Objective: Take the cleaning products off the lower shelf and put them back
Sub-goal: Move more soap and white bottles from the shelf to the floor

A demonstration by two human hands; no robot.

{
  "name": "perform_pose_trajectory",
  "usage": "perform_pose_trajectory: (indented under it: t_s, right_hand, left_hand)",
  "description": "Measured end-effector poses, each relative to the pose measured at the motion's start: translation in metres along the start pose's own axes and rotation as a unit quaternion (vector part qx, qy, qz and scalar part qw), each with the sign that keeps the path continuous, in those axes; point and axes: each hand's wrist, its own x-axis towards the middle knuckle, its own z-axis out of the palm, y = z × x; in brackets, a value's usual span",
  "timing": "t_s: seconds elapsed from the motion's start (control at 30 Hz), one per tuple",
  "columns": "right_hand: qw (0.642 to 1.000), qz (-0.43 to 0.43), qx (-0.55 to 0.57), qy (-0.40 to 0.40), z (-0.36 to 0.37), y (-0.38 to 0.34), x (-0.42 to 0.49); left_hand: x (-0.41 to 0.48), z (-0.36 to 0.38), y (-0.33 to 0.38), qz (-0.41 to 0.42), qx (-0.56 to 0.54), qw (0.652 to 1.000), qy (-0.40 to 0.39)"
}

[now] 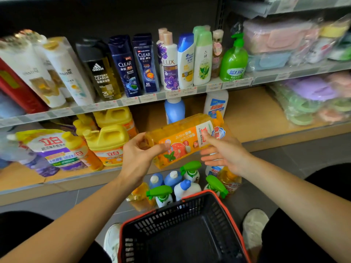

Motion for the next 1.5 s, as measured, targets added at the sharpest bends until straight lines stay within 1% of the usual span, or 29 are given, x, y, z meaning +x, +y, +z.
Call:
perform_pose_trajectory:
  t_s: [0.07, 0.1, 0.13, 0.2, 0.27, 0.3, 0.33, 0.37, 0.43, 0.47, 0.5, 0.57, 0.6, 0.67, 0.73, 0.8, 0.97, 1.13, 1.23, 1.33, 1.43, 1.5]
  right_hand:
    - [0.995, -0.06, -0.051, 0.064, -0.002, 0.002, 0.0]
    - [0.985, -0.105, -0.092, 0.104, -0.004, 0.004, 0.001]
    - [0.967, -0.155, -0.147, 0.141, -0.003, 0.004, 0.002]
    - [0.916, -0.241, -0.252, 0.198, -0.004, 0.005, 0.002]
    - [0.873, -0.3, -0.303, 0.237, -0.003, 0.003, 0.003]
    - [0.861, -0.324, -0.303, 0.247, -0.003, 0.002, 0.003]
    - [0.858, -0.35, -0.288, 0.242, -0.002, 0.001, 0.004]
    - [0.863, -0.373, -0.265, 0.214, -0.001, -0.001, 0.003]
    - [0.872, -0.406, -0.25, 0.113, 0.004, -0.003, 0.002]
    - [0.863, -0.421, -0.272, 0.064, 0.005, -0.004, 0.002]
    - [0.846, -0.435, -0.307, 0.031, 0.007, -0.004, 0.002]
    - [0.814, -0.452, -0.365, -0.009, 0.007, -0.005, 0.004]
    - [0.81, -0.446, -0.378, -0.035, 0.007, -0.005, 0.004]
    - [0.822, -0.41, -0.38, -0.106, 0.01, -0.003, 0.003]
    - [0.829, -0.389, -0.375, -0.146, 0.017, 0.002, 0.001]
    - [0.836, -0.385, -0.364, -0.14, 0.022, 0.007, 0.0]
    - [0.877, -0.378, -0.273, -0.119, 0.024, 0.009, -0.004]
    - [0.915, -0.342, -0.199, -0.085, 0.028, 0.014, -0.002]
    - [0.917, -0.338, -0.2, -0.073, 0.027, 0.016, 0.0]
    - [0.917, -0.335, -0.203, -0.068, 0.028, 0.016, -0.001]
    - [0.915, -0.341, -0.204, -0.073, 0.027, 0.015, -0.001]
    - [0.915, -0.342, -0.199, -0.079, 0.026, 0.014, -0.001]
  left_hand:
    - [0.001, -0.002, 0.005, 0.015, 0.018, 1.0, 0.007]
    - [0.002, -0.003, 0.008, 0.017, 0.03, 0.999, 0.011]
    - [0.002, -0.006, 0.011, 0.021, 0.044, 0.999, 0.018]
    - [0.002, -0.008, 0.017, 0.04, 0.076, 0.996, 0.026]
    - [0.0, -0.008, 0.025, 0.072, 0.129, 0.988, 0.04]
    - [-0.001, -0.009, 0.028, 0.092, 0.16, 0.982, 0.047]
    - [-0.003, -0.01, 0.032, 0.112, 0.187, 0.975, 0.051]
    - [-0.005, -0.009, 0.034, 0.131, 0.208, 0.968, 0.049]
    - [-0.008, -0.008, 0.039, 0.169, 0.245, 0.954, 0.031]
    - [-0.009, -0.006, 0.04, 0.186, 0.261, 0.947, 0.018]
    - [-0.011, -0.005, 0.042, 0.201, 0.273, 0.941, 0.004]
    - [-0.014, -0.002, 0.044, 0.226, 0.294, 0.929, -0.021]
    - [-0.016, -0.001, 0.045, 0.236, 0.304, 0.922, -0.033]
    - [-0.02, 0.002, 0.047, 0.252, 0.317, 0.913, -0.057]
    - [-0.025, 0.004, 0.048, 0.263, 0.323, 0.906, -0.078]
    - [-0.027, 0.007, 0.047, 0.261, 0.322, 0.905, -0.093]
    - [-0.026, 0.008, 0.044, 0.274, 0.297, 0.905, -0.133]
    - [-0.026, 0.008, 0.031, 0.354, 0.317, 0.865, -0.162]
    - [-0.026, 0.004, 0.022, 0.372, 0.308, 0.859, -0.171]
    - [-0.02, -0.003, 0.023, 0.395, 0.322, 0.849, -0.14]
    - [-0.011, -0.012, 0.03, 0.402, 0.376, 0.828, -0.103]
    - [-0.009, -0.015, 0.032, 0.386, 0.403, 0.823, -0.106]
